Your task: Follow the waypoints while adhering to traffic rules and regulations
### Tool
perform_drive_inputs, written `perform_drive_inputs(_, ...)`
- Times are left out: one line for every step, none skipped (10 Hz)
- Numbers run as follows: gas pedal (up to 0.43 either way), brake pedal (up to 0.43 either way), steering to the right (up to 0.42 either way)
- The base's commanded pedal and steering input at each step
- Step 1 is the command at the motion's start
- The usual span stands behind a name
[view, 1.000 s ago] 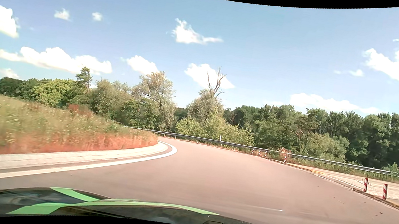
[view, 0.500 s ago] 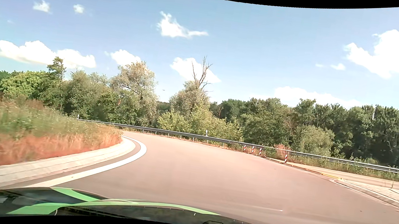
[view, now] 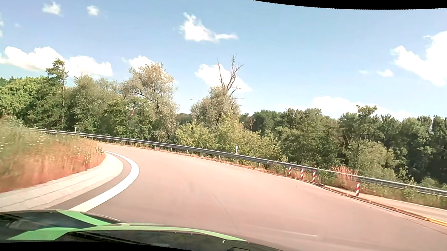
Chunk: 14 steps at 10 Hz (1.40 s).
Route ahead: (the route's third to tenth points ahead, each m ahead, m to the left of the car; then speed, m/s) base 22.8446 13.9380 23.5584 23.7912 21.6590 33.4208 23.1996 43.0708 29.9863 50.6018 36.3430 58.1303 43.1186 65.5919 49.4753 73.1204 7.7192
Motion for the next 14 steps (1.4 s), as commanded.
perform_drive_inputs(0.118,0.000,-0.079)
perform_drive_inputs(0.118,0.000,-0.098)
perform_drive_inputs(0.118,0.000,-0.116)
perform_drive_inputs(0.118,0.000,-0.128)
perform_drive_inputs(0.130,0.000,-0.142)
perform_drive_inputs(0.130,0.000,-0.156)
perform_drive_inputs(0.130,0.000,-0.166)
perform_drive_inputs(0.130,0.000,-0.180)
perform_drive_inputs(0.130,0.000,-0.191)
perform_drive_inputs(0.118,0.000,-0.198)
perform_drive_inputs(0.118,0.000,-0.200)
perform_drive_inputs(0.118,0.000,-0.200)
perform_drive_inputs(0.110,0.000,-0.200)
perform_drive_inputs(0.110,0.000,-0.200)
